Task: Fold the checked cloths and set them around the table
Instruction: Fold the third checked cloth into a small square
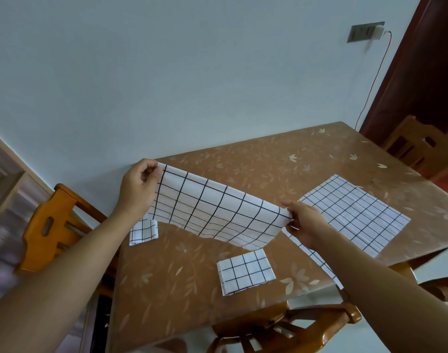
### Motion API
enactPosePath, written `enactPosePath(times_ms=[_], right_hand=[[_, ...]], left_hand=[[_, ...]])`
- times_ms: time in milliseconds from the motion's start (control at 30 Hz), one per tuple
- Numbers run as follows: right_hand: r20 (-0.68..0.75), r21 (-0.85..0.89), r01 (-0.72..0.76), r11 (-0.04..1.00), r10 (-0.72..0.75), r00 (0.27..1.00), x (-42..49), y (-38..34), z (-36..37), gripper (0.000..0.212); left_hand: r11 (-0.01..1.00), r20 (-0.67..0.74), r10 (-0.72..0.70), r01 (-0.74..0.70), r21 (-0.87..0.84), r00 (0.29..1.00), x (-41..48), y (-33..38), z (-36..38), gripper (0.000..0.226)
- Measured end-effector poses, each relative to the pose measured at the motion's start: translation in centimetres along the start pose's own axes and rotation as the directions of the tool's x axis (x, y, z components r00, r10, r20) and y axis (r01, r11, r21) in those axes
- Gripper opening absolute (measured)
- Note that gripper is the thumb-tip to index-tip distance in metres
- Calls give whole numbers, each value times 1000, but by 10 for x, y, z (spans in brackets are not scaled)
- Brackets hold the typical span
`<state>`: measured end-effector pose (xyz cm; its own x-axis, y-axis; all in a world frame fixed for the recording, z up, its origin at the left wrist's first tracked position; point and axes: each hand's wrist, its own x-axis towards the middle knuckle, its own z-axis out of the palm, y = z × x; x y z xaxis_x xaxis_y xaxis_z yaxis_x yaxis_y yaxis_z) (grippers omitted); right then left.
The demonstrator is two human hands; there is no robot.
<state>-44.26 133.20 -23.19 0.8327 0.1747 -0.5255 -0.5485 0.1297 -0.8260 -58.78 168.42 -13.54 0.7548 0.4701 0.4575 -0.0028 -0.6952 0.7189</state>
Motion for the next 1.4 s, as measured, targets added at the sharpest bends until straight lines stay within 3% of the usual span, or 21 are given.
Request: enactPosePath(times_ms=[67,167,233,500,600,667,733,833,900,967,1000,1100,1167,1267,1333,1400], right_hand=[[-7,-9,-43,999,43,999,2,1,-1,19],[127,-115,-176,978,190,973,-2,1,-1,26],[191,-214,-196,957,238,952,-3,4,1,20],[100,-217,-127,968,151,983,0,8,7,26],[20,-329,-82,941,93,995,-3,3,7,25],[37,-556,78,828,-69,997,-11,-2,14,24],[227,-700,359,617,-284,932,-25,-9,30,24],[544,-614,616,493,-302,783,-57,-24,75,34],[632,-577,687,441,-293,718,-72,-32,104,41],[666,-551,735,395,-323,673,-81,-39,125,25],[670,-535,746,396,-339,661,-85,-42,131,18],[669,-485,749,452,-359,650,-92,-51,135,29],[675,-441,723,533,-335,658,-97,-59,130,35],[684,-364,613,701,-245,687,-105,-77,122,36],[687,-261,486,834,-193,700,-107,-91,117,30],[680,-179,367,913,-155,717,-105,-103,111,31]], left_hand=[[1000,3,6,-6,4,1000,1,-1,-1,5],[1000,15,5,-5,-15,1000,2,2,-3,4],[1000,15,16,-16,-20,1000,3,6,-4,4],[1000,19,10,-10,-25,1000,8,12,-12,5],[999,33,40,-39,-11,999,9,21,-15,14],[998,76,62,-62,6,995,12,30,-16,16],[994,151,93,-100,43,984,15,40,-13,8],[973,308,159,-202,114,938,19,62,-5,4],[950,405,230,-295,105,885,19,80,1,6],[925,460,290,-369,90,839,18,96,3,6],[920,473,310,-386,71,825,18,103,3,6],[925,460,324,-378,29,827,18,113,-8,9],[946,424,260,-317,70,868,20,111,-21,37],[969,201,197,-222,110,959,22,88,-41,72],[999,86,20,-18,-30,996,19,69,-47,83],[917,172,-250,290,-275,953,8,50,-43,100]])
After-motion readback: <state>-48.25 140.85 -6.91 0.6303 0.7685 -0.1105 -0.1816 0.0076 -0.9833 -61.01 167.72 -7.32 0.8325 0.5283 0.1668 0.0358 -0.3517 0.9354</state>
